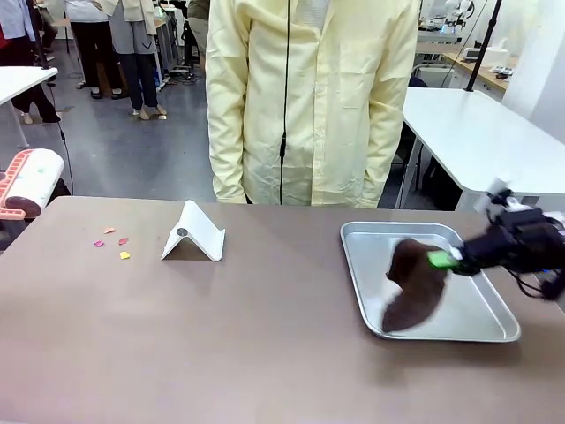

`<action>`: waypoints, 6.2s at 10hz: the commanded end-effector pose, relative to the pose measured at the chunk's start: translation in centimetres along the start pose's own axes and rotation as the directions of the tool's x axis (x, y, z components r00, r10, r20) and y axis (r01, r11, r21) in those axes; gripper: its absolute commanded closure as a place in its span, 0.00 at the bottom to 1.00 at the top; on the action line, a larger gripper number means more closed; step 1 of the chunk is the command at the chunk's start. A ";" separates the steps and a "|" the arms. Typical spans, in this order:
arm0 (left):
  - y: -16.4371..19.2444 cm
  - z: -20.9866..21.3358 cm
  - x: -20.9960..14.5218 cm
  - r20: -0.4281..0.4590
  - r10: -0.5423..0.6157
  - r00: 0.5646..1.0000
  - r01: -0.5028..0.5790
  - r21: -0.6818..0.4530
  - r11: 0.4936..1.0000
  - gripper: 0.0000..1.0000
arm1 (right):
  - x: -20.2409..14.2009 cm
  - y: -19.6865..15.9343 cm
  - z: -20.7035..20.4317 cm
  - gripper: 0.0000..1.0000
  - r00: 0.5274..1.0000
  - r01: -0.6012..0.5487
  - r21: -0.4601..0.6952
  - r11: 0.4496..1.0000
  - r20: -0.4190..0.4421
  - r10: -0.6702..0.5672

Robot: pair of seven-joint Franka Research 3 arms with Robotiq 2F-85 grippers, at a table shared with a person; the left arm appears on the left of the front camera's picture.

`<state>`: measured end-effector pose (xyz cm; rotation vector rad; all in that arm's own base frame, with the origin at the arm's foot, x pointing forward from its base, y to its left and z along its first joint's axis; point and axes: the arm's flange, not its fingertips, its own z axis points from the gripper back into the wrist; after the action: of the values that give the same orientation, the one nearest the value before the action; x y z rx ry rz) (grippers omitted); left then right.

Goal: Clean the surface of the table.
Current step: Hold the Lint Roller with your left hand and the towel with your right hand, then if a person points to the right, clean the right side of the table with your right hand, and if they point to the left, clean the left side with your left hand.

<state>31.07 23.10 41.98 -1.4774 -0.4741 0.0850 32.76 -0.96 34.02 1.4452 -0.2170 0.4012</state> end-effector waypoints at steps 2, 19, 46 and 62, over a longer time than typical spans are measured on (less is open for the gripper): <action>-0.2 0.5 -0.4 0.005 0.014 1.000 -0.014 0.002 1.000 0.95 | 2.5 1.6 -3.1 1.00 1.000 0.024 -0.033 0.999 -0.002 -0.024; 1.3 8.2 1.8 0.078 -0.183 0.980 0.181 0.027 0.983 0.78 | -11.0 7.3 11.3 0.94 0.964 0.042 -0.006 0.999 0.262 -0.039; 2.4 9.6 1.3 0.111 -0.136 0.985 0.126 0.092 0.988 0.78 | -7.1 8.3 17.5 0.94 0.963 0.058 -0.135 0.989 0.267 -0.020; 2.4 9.6 1.3 0.111 -0.136 0.985 0.126 0.092 0.988 0.78 | 16.4 1.5 4.5 0.94 0.964 0.246 -0.494 0.834 0.034 -0.264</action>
<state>29.66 33.17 39.82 -1.3434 -0.6329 0.0934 47.25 -2.48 41.18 0.9175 -0.1231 0.1276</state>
